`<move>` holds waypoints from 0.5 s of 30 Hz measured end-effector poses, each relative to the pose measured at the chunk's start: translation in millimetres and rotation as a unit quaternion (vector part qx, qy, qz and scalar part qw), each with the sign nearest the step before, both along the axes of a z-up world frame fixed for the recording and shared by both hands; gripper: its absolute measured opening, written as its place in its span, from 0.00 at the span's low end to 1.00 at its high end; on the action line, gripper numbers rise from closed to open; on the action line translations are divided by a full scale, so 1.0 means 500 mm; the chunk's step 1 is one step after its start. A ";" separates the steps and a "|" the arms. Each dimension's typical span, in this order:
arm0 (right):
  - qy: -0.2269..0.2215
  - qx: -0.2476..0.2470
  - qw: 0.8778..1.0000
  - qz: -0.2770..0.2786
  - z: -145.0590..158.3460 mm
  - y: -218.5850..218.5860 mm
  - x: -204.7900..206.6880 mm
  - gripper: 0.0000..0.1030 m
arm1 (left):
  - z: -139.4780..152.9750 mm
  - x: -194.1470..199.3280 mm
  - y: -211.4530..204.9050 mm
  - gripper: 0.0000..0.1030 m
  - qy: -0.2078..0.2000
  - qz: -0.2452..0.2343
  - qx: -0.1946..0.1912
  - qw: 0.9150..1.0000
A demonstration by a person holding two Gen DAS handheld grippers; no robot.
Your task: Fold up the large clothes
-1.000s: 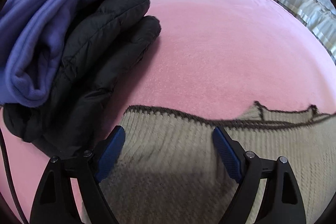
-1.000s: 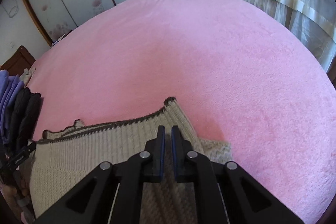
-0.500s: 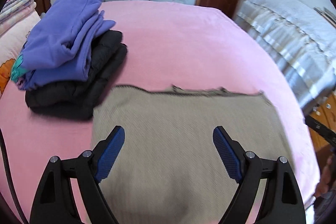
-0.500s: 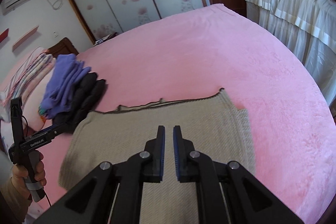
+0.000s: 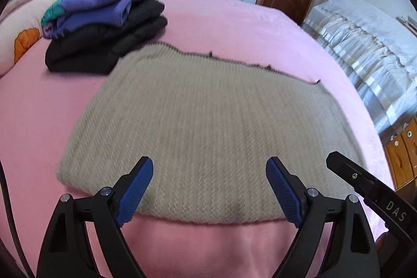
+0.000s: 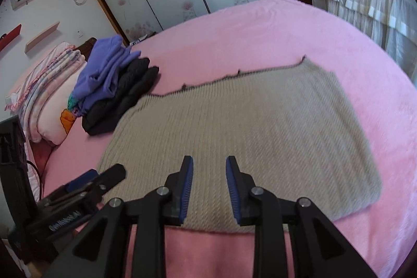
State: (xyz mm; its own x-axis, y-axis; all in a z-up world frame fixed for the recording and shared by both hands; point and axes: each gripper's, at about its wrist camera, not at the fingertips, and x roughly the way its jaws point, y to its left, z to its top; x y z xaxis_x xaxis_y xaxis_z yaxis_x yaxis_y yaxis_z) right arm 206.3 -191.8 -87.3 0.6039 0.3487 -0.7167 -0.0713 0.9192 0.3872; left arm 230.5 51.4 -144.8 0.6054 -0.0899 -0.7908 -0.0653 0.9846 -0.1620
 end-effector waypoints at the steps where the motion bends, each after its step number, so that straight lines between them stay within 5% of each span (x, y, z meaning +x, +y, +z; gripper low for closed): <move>1: 0.012 0.005 1.000 -0.001 -0.017 0.005 -0.001 0.25 | -0.014 0.002 -0.001 0.85 0.002 0.001 0.004 1.000; 9: 0.024 -0.051 0.998 -0.001 -0.100 0.014 0.005 0.25 | -0.095 0.027 0.043 0.85 0.024 0.041 0.032 0.998; 15: 0.041 -0.130 0.990 -0.033 -0.152 -0.084 0.008 0.20 | -0.126 0.029 0.133 0.85 0.034 0.067 0.055 0.996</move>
